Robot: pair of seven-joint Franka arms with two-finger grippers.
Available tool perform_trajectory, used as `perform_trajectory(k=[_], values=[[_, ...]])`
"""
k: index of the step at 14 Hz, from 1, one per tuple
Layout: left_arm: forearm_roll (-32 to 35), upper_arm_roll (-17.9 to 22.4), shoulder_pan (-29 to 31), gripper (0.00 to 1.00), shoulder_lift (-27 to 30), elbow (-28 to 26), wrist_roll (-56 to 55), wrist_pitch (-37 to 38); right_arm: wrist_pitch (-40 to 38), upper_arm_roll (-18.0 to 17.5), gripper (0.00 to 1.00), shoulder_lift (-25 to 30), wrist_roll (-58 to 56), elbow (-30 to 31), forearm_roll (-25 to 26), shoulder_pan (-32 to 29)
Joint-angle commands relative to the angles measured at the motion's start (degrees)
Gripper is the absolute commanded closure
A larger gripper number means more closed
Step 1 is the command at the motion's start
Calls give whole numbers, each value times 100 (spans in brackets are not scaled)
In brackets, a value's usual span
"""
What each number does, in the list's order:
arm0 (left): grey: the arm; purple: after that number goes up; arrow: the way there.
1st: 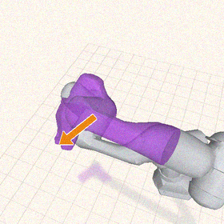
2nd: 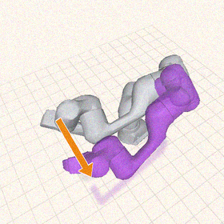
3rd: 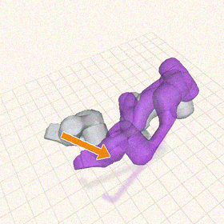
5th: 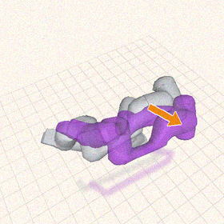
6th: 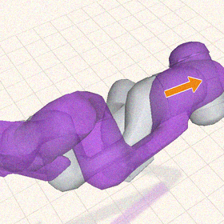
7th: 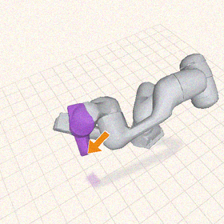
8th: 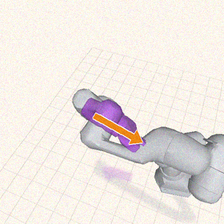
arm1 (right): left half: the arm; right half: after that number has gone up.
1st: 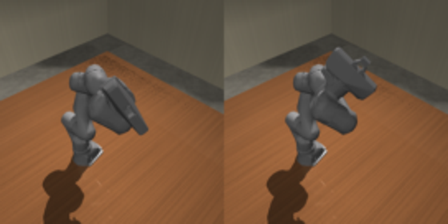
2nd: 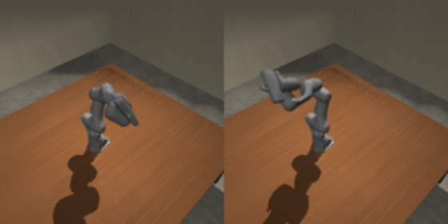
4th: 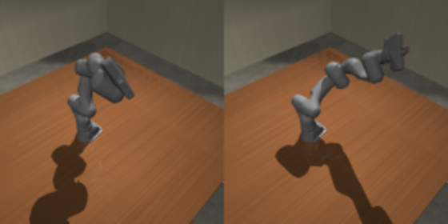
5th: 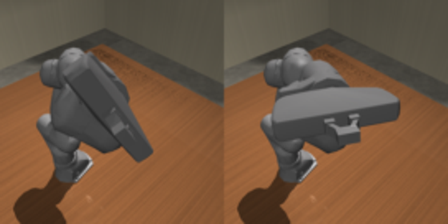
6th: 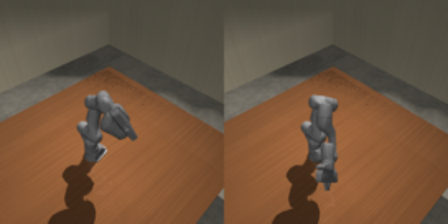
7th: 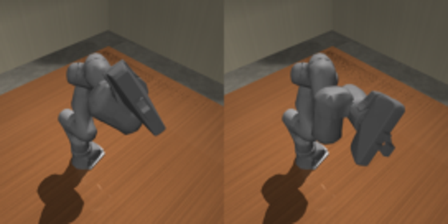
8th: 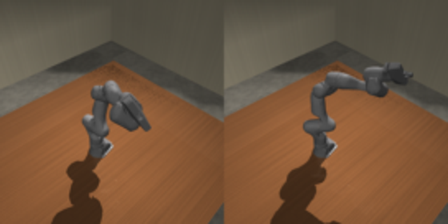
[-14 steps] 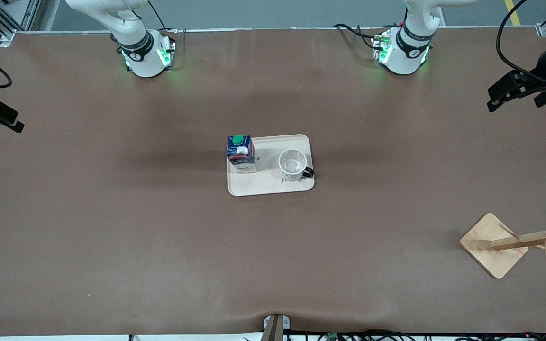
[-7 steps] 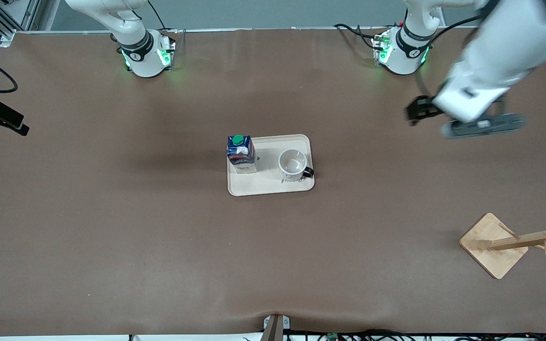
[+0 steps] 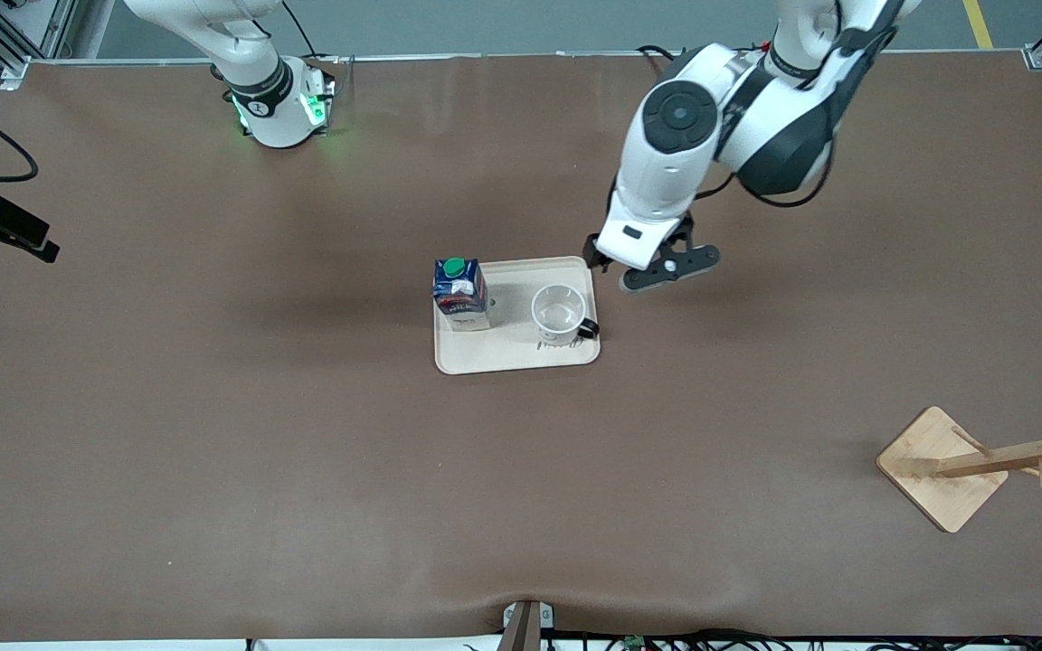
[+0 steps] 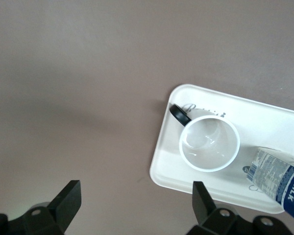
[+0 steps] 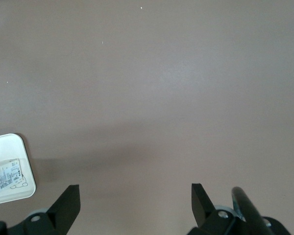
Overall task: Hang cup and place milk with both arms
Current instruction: 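Reach the left gripper to the white mug on the tray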
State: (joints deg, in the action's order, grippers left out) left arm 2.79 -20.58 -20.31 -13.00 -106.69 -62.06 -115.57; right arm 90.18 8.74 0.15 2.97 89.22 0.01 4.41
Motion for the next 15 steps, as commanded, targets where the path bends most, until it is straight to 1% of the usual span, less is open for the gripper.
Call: perform_trajectory(k=[1,4,5,6,8,9,10,12,15], values=[[116,46,-367,10,-332,-265,-1225,-684,-27,-4,0,-76,-51,-124,16,-27],[958,37,-579,16,-1018,-256,-2763,-1317,61,-12,0,-295,-51,-124,25,43],[1125,37,-640,22,-1185,-247,-3185,-1493,61,-12,0,-383,-51,-124,25,60],[1249,37,-650,25,-1326,-230,-3546,-1625,61,-12,0,-401,-51,-124,25,60],[1408,37,-667,30,-1494,-229,-3900,-1749,61,-12,0,-419,-51,-124,16,60],[1417,37,-720,37,-1547,-229,-4058,-1819,61,-12,0,-428,-42,-124,16,60],[1417,37,-746,48,-1599,-229,-4199,-1950,61,-12,0,-437,-34,-124,-10,52],[1417,37,-755,100,-1644,-212,-4314,-2022,52,-12,0,-445,-25,-106,-98,43],[1435,89,-667,100,-1434,-194,-4166,-1969,44,-12,0,-472,2,-106,-203,69]])
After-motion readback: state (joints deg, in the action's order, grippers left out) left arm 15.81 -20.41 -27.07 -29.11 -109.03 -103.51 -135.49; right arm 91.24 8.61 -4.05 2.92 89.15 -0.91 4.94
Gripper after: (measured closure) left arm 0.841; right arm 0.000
